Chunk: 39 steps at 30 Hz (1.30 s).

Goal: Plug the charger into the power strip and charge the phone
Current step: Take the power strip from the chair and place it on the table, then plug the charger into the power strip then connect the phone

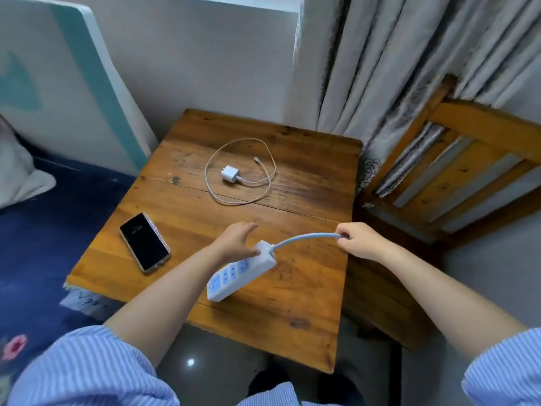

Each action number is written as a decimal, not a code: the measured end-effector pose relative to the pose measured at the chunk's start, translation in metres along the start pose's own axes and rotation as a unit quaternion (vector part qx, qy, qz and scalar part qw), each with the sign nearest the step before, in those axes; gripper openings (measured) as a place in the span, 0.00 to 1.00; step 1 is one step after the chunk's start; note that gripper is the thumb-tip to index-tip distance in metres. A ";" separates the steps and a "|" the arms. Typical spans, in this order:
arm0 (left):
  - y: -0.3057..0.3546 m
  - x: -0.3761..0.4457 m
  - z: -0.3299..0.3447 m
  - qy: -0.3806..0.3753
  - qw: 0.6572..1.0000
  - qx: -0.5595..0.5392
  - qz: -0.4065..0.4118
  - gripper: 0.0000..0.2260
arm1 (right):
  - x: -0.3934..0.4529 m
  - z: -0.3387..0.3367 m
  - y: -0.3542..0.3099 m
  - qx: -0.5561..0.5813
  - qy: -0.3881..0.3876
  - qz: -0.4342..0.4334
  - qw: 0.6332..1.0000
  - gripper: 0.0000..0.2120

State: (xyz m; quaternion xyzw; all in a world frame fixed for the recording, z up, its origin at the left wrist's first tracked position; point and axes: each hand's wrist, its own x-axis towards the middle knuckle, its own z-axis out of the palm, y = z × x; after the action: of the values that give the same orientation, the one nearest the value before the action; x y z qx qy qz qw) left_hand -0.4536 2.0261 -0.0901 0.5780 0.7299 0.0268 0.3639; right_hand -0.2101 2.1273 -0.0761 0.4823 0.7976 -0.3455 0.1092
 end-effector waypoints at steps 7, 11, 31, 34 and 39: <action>-0.041 0.003 0.047 -0.121 0.981 0.127 -0.078 0.41 | 0.021 0.033 0.005 -0.048 -0.032 0.023 0.998 0.05; -0.043 0.006 0.066 -0.088 0.981 0.160 -0.066 0.28 | 0.041 0.046 0.003 -0.069 -0.051 0.012 0.996 0.07; 0.023 0.167 0.013 0.097 0.986 0.092 -0.104 0.15 | 0.186 -0.036 0.057 -0.219 0.113 -0.028 0.969 0.13; 0.027 0.185 0.009 0.103 0.985 0.090 -0.107 0.15 | 0.207 -0.044 0.065 -0.207 0.133 -0.010 0.969 0.13; 0.018 0.197 0.014 0.093 0.988 0.079 -0.099 0.18 | 0.224 -0.037 0.069 -0.221 0.119 -0.019 0.968 0.13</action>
State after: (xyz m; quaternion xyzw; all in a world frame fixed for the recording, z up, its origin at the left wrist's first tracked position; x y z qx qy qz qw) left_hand -0.4444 2.1964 -0.1905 0.5249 0.8139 -0.0133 0.2488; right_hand -0.2610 2.3276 -0.1933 0.4686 0.8704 -0.1030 0.1101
